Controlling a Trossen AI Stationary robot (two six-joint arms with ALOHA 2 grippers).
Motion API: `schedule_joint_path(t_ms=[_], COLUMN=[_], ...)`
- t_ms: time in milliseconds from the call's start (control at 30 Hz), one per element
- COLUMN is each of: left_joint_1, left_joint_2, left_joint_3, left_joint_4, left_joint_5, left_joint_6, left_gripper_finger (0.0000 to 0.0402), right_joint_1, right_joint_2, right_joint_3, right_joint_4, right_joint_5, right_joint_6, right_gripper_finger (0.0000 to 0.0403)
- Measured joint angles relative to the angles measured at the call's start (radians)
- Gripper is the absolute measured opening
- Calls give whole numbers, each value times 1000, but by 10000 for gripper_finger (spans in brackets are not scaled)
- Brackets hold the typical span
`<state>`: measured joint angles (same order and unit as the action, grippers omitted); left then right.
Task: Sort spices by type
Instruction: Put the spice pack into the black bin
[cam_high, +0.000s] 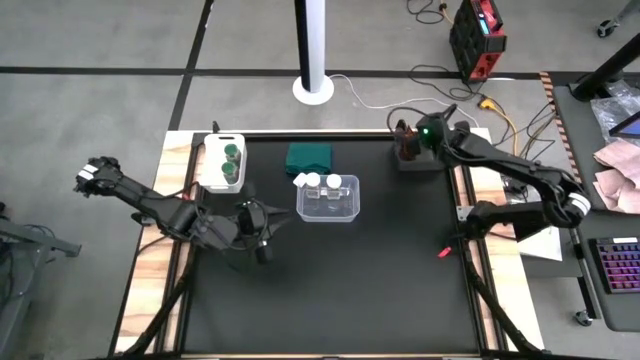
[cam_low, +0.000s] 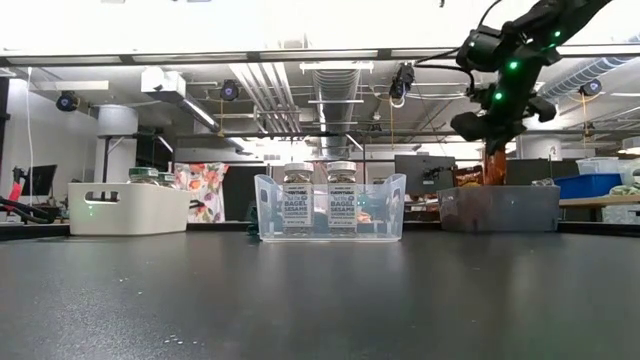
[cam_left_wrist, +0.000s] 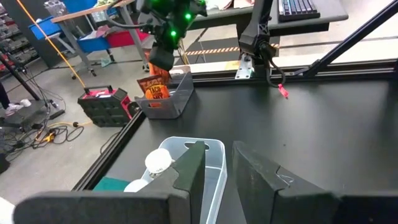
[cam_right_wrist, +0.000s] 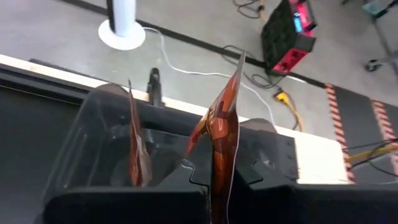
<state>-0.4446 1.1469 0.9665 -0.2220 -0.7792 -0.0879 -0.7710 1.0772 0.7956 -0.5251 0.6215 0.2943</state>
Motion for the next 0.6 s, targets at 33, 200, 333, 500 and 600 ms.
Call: schedule_joint_path(t_ms=[33, 200, 333, 500, 600], left_joint_1=[0, -2, -2, -2, -2], left_joint_2=[0, 0, 0, 0, 0], left_joint_3=[0, 0, 0, 0, 0], left_joint_4=[-3, -26, -35, -34, -34], left_joint_5=[0, 1, 2, 2, 3], left_joint_6=[0, -22, -30, -31, -37], left_gripper_finger=[66, 66, 66, 66, 66], right_joint_1=[-9, -24, -27, -35, -35], right_joint_2=[4, -9, -10, -9, -9], right_joint_3=[0, 0, -11, -30, -31], right_joint_4=[11, 44, 29, 28, 27], right_joint_5=[-18, -48, -68, -87, -103], right_joint_6=[-7, -24, -7, 18, 42], right_gripper_finger=[8, 8, 8, 8, 8])
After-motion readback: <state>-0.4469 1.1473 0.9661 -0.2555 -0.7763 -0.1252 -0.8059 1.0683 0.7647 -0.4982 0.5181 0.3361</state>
